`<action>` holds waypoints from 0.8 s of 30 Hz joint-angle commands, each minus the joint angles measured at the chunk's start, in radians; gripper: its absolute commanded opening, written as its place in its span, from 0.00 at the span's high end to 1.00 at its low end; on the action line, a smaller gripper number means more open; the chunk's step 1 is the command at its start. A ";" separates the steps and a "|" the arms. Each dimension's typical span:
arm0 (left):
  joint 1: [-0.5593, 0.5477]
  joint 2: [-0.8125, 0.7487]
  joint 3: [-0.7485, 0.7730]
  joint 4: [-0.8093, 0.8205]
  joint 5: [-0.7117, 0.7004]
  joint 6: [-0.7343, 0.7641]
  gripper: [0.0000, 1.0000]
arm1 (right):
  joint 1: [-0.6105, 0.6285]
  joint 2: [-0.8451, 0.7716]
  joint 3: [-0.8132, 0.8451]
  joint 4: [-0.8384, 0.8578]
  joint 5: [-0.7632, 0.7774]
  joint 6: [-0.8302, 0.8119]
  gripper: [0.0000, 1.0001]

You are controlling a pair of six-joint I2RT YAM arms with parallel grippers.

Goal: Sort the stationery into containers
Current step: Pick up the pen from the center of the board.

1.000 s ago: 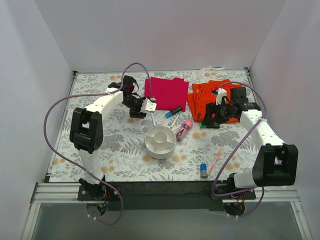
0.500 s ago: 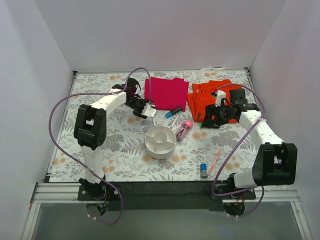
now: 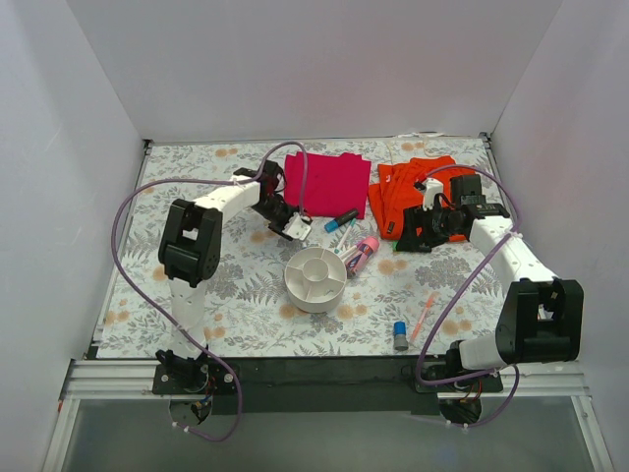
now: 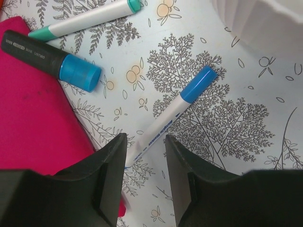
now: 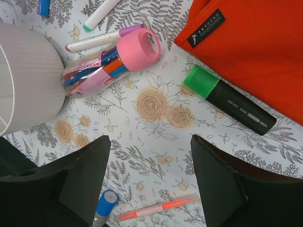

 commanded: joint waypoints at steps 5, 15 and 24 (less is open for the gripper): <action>-0.018 0.076 0.129 -0.158 0.033 0.062 0.62 | 0.000 0.018 0.025 0.008 0.002 -0.010 0.23; -0.027 0.141 0.203 -0.269 -0.027 0.147 0.66 | -0.003 0.037 0.035 0.005 -0.005 -0.012 0.24; -0.044 0.136 0.167 -0.266 -0.133 -0.004 0.76 | -0.005 0.055 0.058 0.001 -0.002 -0.015 0.24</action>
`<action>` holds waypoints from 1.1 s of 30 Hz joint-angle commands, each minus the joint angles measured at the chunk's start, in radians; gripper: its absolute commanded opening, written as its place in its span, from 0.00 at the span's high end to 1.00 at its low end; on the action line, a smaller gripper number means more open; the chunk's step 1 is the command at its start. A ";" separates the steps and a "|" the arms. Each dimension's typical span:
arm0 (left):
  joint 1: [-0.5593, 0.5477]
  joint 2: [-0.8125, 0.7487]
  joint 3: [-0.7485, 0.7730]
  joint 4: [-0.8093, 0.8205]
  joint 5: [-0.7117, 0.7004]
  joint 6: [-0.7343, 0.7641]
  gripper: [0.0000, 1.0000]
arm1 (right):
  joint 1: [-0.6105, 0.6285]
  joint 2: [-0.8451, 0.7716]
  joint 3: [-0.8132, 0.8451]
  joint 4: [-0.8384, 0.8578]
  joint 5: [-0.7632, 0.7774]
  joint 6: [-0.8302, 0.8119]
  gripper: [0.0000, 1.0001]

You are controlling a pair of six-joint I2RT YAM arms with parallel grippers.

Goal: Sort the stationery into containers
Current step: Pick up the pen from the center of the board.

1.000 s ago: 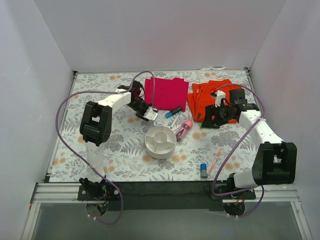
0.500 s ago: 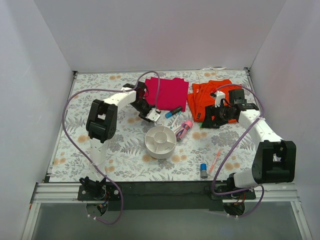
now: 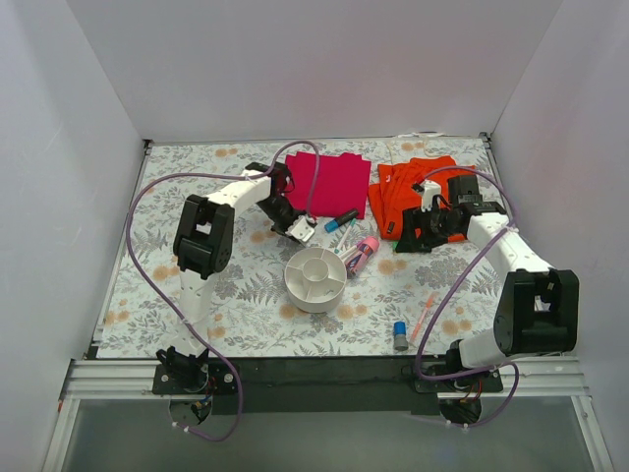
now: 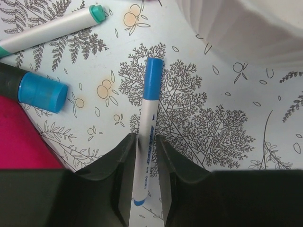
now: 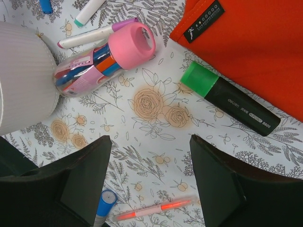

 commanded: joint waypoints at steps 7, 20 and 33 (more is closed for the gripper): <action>-0.015 -0.001 -0.022 0.057 -0.245 -0.574 0.71 | -0.005 0.010 0.059 0.001 -0.010 -0.010 0.24; 0.025 -0.086 -0.080 0.110 -0.161 -1.017 1.00 | -0.005 0.031 0.119 -0.013 -0.009 0.000 0.26; 0.145 -0.445 -0.249 0.392 -0.015 -1.322 1.00 | -0.005 -0.004 0.146 -0.030 -0.003 0.028 0.27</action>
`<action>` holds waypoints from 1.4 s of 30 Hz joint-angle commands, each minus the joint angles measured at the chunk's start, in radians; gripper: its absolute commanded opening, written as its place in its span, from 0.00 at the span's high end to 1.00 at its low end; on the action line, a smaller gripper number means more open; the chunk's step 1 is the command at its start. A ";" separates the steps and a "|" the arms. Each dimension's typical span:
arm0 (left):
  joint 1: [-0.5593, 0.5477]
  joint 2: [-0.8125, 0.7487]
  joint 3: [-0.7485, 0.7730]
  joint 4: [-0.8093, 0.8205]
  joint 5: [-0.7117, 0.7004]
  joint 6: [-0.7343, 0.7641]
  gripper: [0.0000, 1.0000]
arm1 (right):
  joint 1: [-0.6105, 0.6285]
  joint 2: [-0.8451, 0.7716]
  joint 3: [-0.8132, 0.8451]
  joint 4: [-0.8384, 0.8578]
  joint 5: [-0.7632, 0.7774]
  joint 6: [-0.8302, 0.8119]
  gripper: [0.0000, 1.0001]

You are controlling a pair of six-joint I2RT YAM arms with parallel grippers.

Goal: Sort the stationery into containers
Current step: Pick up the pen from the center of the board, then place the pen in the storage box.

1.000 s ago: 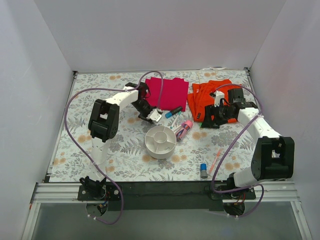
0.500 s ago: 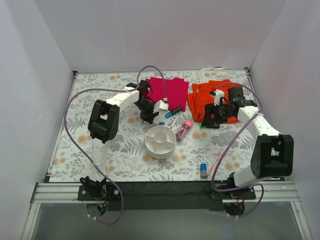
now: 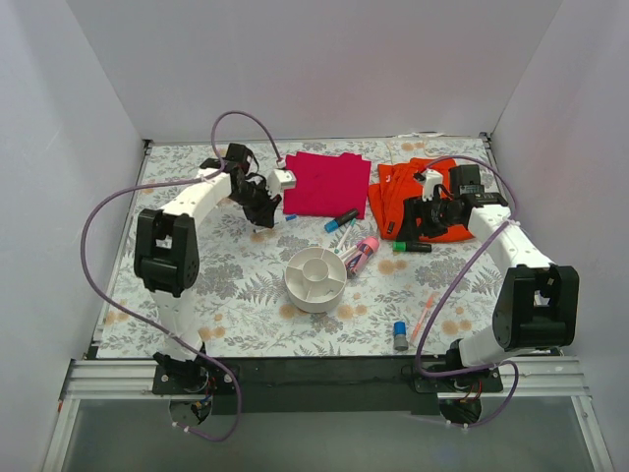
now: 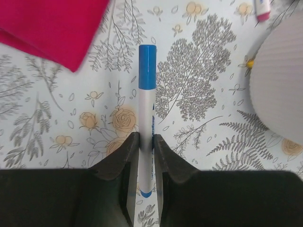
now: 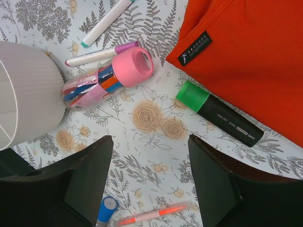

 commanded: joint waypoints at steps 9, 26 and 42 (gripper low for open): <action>-0.011 -0.617 -0.460 0.787 0.288 -0.586 1.00 | -0.002 -0.144 0.037 -0.058 0.048 0.012 0.27; -0.184 -0.799 -0.918 1.410 0.121 -1.007 1.00 | -0.002 -0.339 0.020 -0.164 0.089 -0.014 0.26; -0.196 -0.687 -1.045 1.543 0.113 -1.004 1.00 | -0.002 -0.328 0.016 -0.177 0.088 -0.033 0.26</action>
